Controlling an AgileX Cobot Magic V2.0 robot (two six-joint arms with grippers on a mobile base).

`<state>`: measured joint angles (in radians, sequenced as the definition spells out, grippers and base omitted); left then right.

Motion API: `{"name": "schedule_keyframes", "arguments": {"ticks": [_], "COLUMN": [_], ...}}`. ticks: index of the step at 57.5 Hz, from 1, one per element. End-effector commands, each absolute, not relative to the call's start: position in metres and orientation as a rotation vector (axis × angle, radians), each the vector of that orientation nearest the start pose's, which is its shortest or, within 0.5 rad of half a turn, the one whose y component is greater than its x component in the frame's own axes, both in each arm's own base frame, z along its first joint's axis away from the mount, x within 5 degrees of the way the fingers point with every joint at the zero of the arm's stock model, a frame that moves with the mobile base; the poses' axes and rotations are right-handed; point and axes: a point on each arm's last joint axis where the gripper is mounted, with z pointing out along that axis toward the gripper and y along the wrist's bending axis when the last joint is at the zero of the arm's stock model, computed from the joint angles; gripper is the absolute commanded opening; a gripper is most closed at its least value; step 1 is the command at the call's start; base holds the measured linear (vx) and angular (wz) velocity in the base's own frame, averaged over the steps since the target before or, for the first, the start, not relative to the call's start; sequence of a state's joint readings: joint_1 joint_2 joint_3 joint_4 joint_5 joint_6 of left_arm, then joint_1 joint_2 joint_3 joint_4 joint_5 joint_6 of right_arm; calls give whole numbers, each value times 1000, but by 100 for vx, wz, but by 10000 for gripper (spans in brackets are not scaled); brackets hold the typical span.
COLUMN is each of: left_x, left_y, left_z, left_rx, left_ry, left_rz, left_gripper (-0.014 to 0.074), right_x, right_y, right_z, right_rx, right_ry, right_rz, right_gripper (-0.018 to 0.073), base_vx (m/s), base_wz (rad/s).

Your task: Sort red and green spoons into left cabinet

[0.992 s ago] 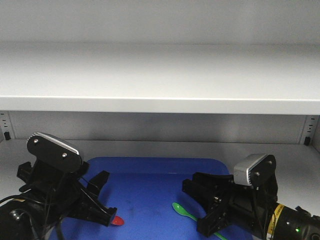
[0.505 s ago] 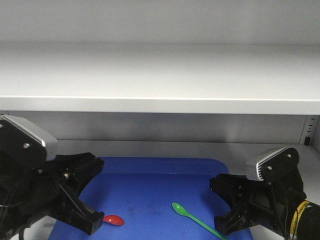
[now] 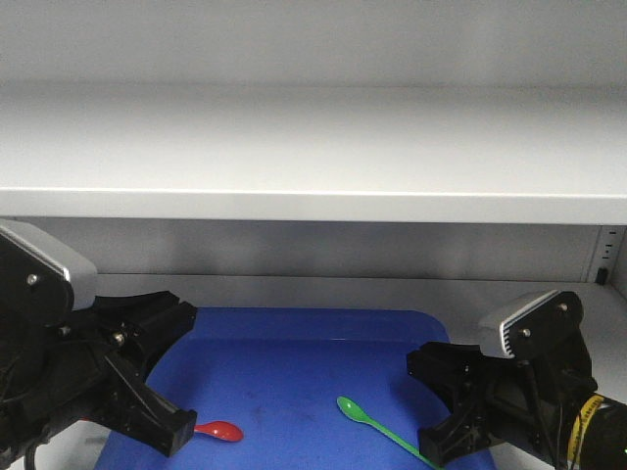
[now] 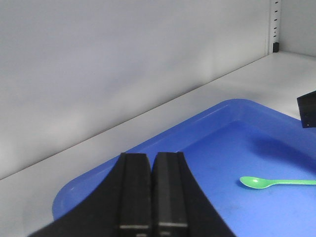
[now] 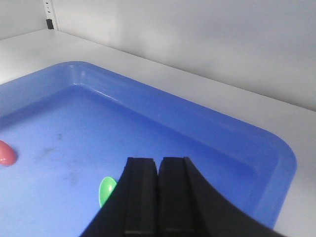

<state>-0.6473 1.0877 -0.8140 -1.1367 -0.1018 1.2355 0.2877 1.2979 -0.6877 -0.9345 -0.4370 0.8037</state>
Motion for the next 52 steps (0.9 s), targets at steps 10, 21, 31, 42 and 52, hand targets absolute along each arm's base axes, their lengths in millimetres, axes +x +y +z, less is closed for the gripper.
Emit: {"name": "schedule_keyframes", "arguments": {"ticks": [10,21,31,42,52], "left_x": [198,202,209,210,215], "left_y": [-134,-133,-140,-143,-135], "left_z": [373,372,372,373,371], "left_rx": [511,477,476,536,528], "left_ry": [1564,1562,1487,1446,1482], "left_rz": [-307,-272,-283,-364,-363], "left_gripper": [-6,-6,-6,-6,-6], "right_x": [250,250,250,250,250], "right_y": [109,109,109,109,109], "right_z": [299,299,299,299,299], "right_rx": [-574,-574,-574,-574,-574], "right_ry": [1638,1638,1638,1638,1638], "right_rz": [500,500,500,500,500], "right_gripper": [-4,-4,-4,-4,-4], "base_vx": [0,0,0,0,0], "base_wz": [0,0,0,0,0]}}
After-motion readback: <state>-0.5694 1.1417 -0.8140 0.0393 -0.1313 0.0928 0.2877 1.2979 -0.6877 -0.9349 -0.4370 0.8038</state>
